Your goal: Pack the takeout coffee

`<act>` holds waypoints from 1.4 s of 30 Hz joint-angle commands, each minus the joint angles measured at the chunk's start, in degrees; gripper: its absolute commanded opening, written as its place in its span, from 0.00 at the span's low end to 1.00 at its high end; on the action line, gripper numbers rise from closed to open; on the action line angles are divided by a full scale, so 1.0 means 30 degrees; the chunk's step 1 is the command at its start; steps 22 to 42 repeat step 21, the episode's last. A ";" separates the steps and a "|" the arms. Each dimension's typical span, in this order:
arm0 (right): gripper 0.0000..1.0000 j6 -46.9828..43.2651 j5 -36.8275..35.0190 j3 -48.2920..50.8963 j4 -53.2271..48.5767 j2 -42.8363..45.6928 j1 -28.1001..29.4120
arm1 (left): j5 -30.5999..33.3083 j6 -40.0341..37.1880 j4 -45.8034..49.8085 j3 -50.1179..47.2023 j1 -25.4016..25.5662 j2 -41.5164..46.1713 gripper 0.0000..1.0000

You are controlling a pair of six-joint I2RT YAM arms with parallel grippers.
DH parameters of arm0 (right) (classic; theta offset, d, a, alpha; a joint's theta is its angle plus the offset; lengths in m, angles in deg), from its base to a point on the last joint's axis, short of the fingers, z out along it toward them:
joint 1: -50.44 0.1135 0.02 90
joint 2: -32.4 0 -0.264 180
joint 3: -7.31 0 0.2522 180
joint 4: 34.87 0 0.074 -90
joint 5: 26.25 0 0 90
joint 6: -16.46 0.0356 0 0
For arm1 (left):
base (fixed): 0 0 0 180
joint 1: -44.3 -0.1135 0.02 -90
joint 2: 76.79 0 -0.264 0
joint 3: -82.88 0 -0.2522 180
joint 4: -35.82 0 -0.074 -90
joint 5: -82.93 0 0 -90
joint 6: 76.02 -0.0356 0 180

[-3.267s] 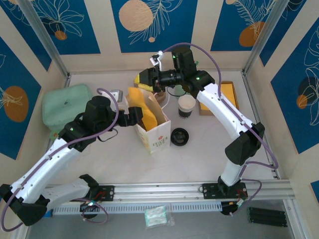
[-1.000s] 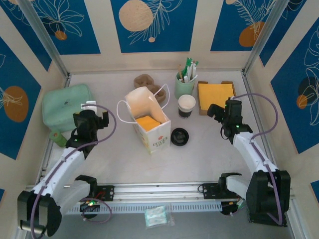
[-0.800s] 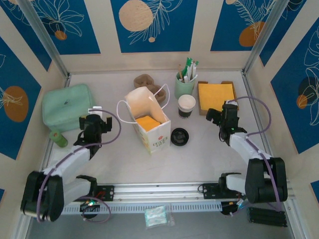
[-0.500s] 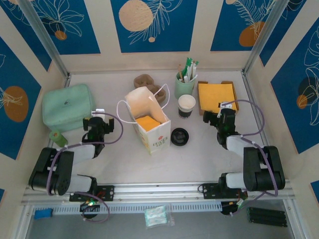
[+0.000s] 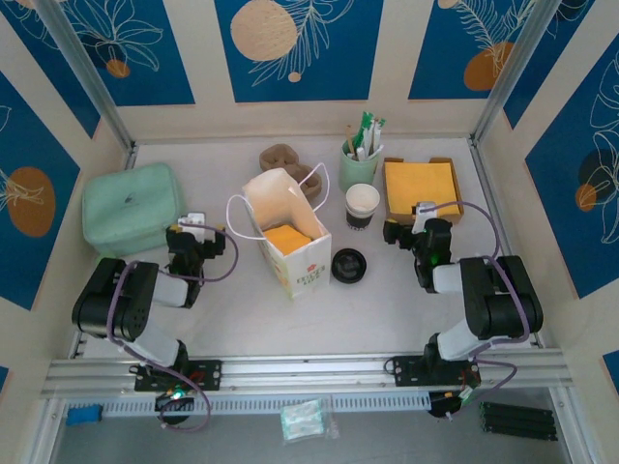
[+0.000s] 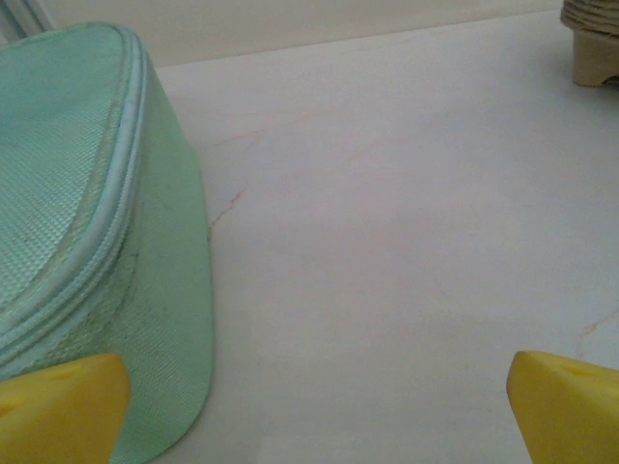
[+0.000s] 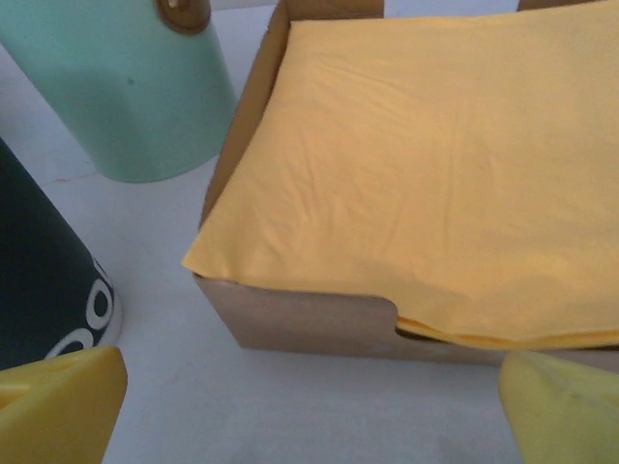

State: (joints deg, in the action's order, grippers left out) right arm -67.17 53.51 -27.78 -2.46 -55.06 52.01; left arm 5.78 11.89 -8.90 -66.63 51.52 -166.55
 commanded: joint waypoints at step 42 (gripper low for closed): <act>0.99 -0.0104 0.1124 -0.0679 0.0294 0.0129 -0.0415 | -0.1819 -0.0007 0.1235 0.1443 -0.0826 0.0006 0.99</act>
